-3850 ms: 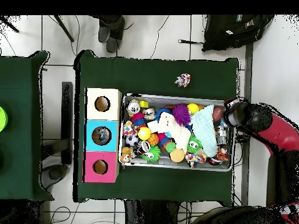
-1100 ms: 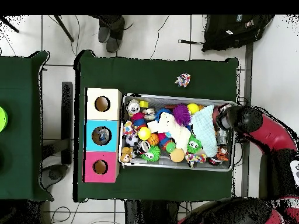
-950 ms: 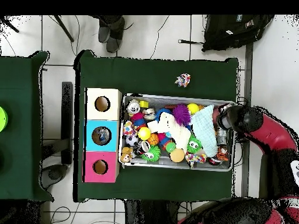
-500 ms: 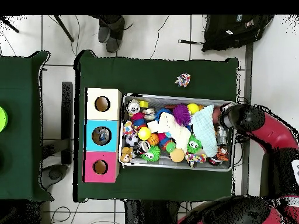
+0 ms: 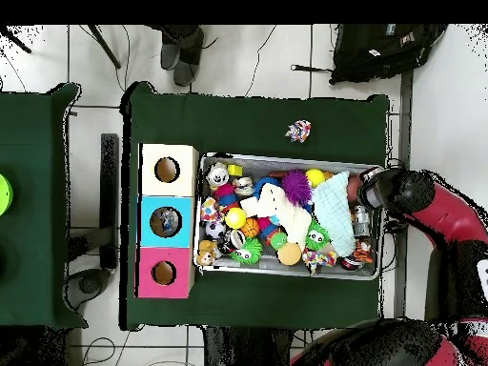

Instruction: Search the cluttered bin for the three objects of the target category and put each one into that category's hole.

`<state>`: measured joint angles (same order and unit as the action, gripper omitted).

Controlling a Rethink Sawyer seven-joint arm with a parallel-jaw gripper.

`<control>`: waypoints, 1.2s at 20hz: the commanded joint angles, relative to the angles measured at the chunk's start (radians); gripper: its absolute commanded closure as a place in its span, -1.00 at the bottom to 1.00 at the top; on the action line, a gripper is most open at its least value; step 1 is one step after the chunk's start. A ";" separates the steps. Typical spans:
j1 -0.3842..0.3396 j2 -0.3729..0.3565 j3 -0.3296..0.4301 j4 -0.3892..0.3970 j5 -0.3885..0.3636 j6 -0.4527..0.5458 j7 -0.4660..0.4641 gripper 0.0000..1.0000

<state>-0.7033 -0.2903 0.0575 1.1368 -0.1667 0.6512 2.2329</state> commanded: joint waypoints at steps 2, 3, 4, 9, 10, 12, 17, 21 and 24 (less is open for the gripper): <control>-0.011 0.048 -0.024 -0.025 -0.090 0.094 -0.116 1.00; -0.008 0.047 -0.026 -0.022 -0.090 0.098 -0.113 1.00; -0.004 0.049 -0.031 -0.022 -0.091 0.107 -0.110 1.00; -0.005 0.118 -0.036 -0.053 -0.093 0.122 -0.113 1.00; -0.001 0.122 -0.043 -0.053 -0.095 0.137 -0.114 1.00; 0.008 0.116 -0.059 -0.038 -0.099 0.157 -0.106 1.00; 0.028 0.087 -0.095 0.013 -0.104 0.198 -0.087 1.00; 0.040 0.083 -0.123 0.026 -0.109 0.206 -0.077 1.00; 0.049 0.078 -0.146 0.030 -0.116 0.195 -0.073 1.00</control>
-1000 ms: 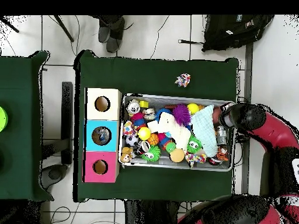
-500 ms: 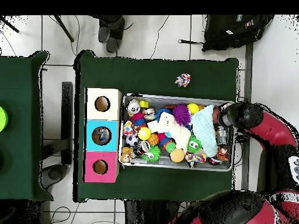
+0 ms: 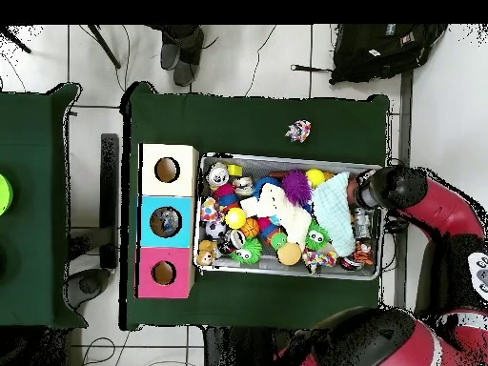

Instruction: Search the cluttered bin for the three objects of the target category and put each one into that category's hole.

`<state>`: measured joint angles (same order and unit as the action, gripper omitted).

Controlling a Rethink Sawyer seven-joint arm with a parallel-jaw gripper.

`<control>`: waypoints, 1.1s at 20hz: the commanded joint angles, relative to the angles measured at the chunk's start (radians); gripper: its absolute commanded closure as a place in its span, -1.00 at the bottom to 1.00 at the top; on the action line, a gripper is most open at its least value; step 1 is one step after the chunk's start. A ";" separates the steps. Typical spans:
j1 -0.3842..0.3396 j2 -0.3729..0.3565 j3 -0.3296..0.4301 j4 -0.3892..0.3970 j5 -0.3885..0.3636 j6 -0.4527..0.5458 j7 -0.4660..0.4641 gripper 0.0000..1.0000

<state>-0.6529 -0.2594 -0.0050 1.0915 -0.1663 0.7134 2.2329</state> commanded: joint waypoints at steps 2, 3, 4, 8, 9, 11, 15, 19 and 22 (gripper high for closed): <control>0.005 0.037 -0.099 0.087 -0.117 0.132 -0.074 1.00; 0.005 0.033 -0.105 0.092 -0.116 0.135 -0.076 1.00; 0.010 0.025 -0.116 0.100 -0.116 0.143 -0.073 1.00; 0.018 0.009 -0.148 0.115 -0.118 0.159 -0.076 1.00; 0.019 0.005 -0.155 0.119 -0.119 0.161 -0.076 1.00; 0.022 0.001 -0.167 0.125 -0.120 0.163 -0.073 1.00; 0.026 0.006 -0.180 0.118 -0.123 0.155 -0.079 1.00; 0.030 0.030 -0.183 0.083 -0.124 0.116 -0.071 1.00; 0.031 0.050 -0.180 0.058 -0.122 0.091 -0.066 1.00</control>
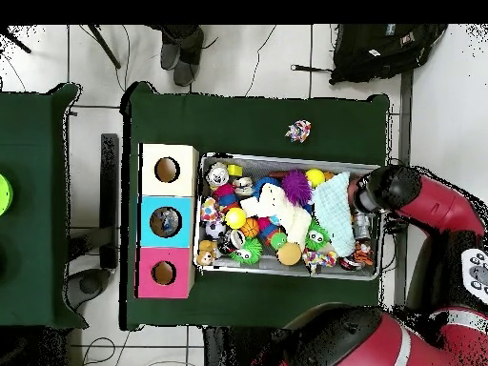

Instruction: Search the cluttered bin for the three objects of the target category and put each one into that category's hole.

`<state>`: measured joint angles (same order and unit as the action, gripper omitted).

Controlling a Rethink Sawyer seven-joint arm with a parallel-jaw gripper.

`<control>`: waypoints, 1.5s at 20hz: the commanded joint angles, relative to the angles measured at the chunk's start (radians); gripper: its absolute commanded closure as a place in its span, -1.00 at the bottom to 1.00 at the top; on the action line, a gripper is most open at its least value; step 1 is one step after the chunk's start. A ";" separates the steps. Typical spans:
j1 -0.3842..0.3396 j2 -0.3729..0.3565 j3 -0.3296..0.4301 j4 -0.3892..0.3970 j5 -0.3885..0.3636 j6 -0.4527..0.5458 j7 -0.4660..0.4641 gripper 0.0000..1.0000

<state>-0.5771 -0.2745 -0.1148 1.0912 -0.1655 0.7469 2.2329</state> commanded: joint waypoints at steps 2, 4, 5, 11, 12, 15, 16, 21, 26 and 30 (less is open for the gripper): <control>-0.046 0.082 -0.066 0.040 -0.121 0.044 -0.064 1.00; -0.050 0.099 -0.058 0.024 -0.120 0.028 -0.063 1.00; -0.051 0.105 -0.055 0.021 -0.119 0.020 -0.061 1.00; -0.045 0.122 -0.061 -0.011 -0.117 0.045 -0.059 1.00; -0.045 0.119 -0.066 -0.014 -0.115 0.083 -0.069 1.00; -0.044 0.114 -0.079 -0.011 -0.117 0.126 -0.078 1.00; -0.044 0.114 -0.084 -0.011 -0.117 0.138 -0.079 1.00; -0.047 0.127 -0.089 -0.029 -0.117 0.187 -0.085 1.00; -0.047 0.140 -0.095 -0.044 -0.120 0.241 -0.089 1.00; -0.046 0.144 -0.100 -0.050 -0.127 0.270 -0.090 1.00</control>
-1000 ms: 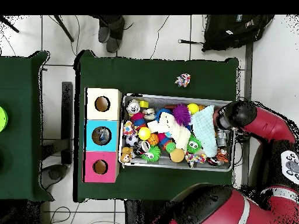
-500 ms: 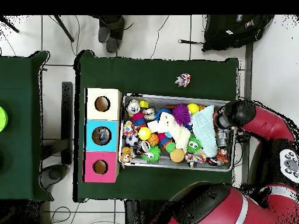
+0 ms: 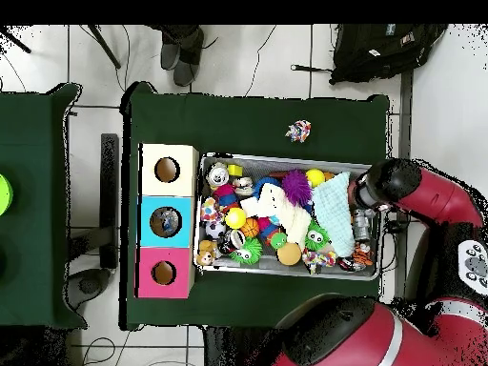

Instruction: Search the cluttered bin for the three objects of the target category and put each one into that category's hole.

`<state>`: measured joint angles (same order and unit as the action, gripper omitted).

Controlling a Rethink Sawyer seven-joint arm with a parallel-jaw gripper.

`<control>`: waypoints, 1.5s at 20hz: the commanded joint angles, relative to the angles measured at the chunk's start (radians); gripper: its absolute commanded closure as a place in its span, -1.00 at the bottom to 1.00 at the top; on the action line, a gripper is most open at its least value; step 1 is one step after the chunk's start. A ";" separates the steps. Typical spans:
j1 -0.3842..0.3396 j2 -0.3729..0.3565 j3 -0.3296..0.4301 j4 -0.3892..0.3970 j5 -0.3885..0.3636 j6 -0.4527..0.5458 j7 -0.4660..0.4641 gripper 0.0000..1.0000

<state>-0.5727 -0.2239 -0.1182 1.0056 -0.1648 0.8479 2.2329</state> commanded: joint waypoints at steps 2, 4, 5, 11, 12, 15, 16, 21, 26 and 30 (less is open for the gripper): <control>-0.051 0.093 -0.099 0.041 -0.129 0.176 -0.087 1.00; -0.053 0.091 -0.098 0.049 -0.125 0.187 -0.086 1.00; -0.054 0.090 -0.096 0.054 -0.124 0.196 -0.089 1.00; -0.052 0.109 -0.111 0.014 -0.124 0.371 -0.116 1.00; -0.052 0.114 -0.113 0.005 -0.124 0.399 -0.118 1.00; -0.048 0.122 -0.121 -0.007 -0.135 0.441 -0.127 1.00; -0.046 0.124 -0.124 -0.011 -0.139 0.455 -0.129 -1.00; -0.042 0.123 -0.118 0.001 -0.152 0.431 -0.105 -1.00; -0.044 0.133 -0.097 0.010 -0.146 0.375 -0.058 -1.00; -0.041 0.135 -0.104 0.003 -0.144 0.351 -0.020 -1.00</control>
<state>-0.5844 -0.1531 -0.2209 0.9538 -0.2329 1.2484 2.2327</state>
